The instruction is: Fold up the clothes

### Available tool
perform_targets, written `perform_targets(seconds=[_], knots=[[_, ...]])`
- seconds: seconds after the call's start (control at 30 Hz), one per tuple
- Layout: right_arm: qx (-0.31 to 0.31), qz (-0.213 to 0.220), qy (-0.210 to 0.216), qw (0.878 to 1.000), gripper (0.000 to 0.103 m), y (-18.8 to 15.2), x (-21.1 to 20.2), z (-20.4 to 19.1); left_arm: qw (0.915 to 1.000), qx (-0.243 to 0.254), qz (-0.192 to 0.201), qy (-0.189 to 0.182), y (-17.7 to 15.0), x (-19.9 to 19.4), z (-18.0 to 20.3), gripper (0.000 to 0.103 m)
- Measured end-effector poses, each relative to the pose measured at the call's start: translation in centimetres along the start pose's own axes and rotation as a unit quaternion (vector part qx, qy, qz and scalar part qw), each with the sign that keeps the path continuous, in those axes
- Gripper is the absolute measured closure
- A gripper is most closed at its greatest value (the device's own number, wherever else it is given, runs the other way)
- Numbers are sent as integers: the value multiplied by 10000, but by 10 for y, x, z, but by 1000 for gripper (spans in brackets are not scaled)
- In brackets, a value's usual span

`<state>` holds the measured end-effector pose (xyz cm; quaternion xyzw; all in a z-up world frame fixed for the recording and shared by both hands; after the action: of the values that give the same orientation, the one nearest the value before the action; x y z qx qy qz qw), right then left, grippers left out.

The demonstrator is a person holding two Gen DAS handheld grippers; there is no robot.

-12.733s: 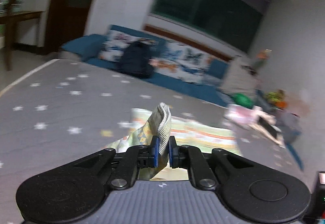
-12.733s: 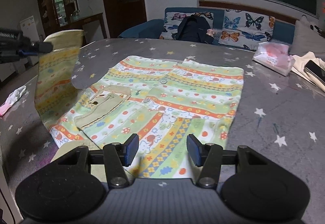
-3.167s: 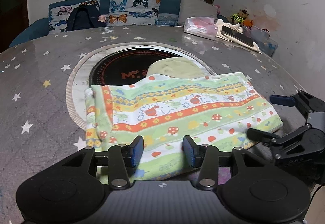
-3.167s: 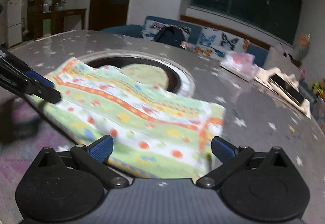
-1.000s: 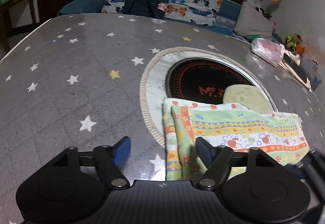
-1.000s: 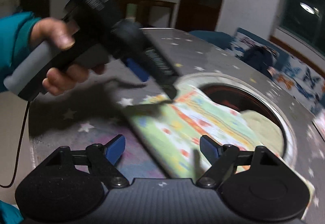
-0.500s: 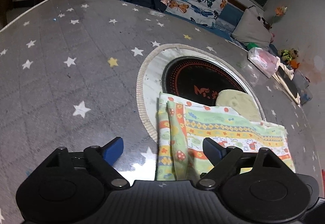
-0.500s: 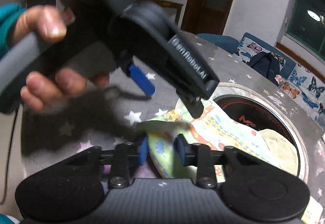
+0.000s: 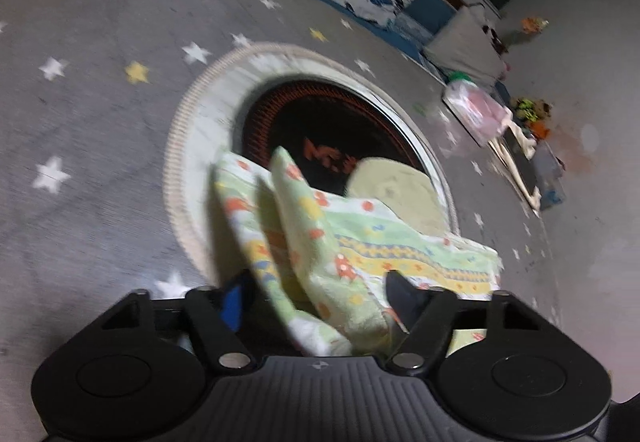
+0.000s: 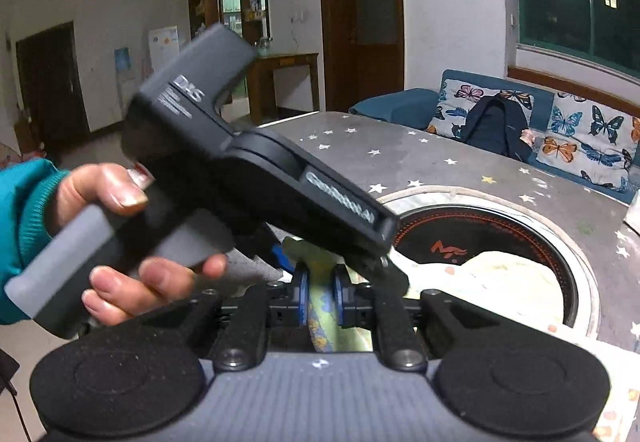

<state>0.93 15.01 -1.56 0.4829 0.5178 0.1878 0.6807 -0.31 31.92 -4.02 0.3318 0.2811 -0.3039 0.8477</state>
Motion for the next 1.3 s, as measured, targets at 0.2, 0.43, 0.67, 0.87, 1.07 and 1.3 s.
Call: perform_targets(seconds=[0.2, 0.43, 0.67, 0.87, 1.07, 1.3], knots=[[37, 23, 66, 10000, 92, -5, -4, 1, 9999, -6, -97, -70, -1, 12, 4, 73], [76, -58, 174, 9998, 87, -10, -6, 4, 9998, 153, -40, 80, -5, 14, 1, 80], [220, -164, -153, 9995, 77, -21, -32, 27, 9992, 350, 24, 198, -8, 14, 6, 80], [846, -316, -1029, 9906, 66, -41, -48, 93, 9978, 563, 70, 355, -10, 15, 11, 80], [1525, -555, -1844, 9694, 60, -69, -54, 161, 9944, 889, 113, 553, -13, 16, 20, 80], [2333, -679, -1916, 9509, 55, -96, -50, 205, 9907, 1141, 114, 734, -15, 18, 25, 80]])
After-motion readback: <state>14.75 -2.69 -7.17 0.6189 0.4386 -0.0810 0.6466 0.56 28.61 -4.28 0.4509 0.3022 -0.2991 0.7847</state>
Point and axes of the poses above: each gripper's, at about its wrist camera, not at the fingertips, and x roughly the way its jaws point, z to its right, y to its top, the point moved 2 cm from there along x, roughly the way its jaws point, and after that the axes turned 7 degrees about -y, right-handed, at the moved point
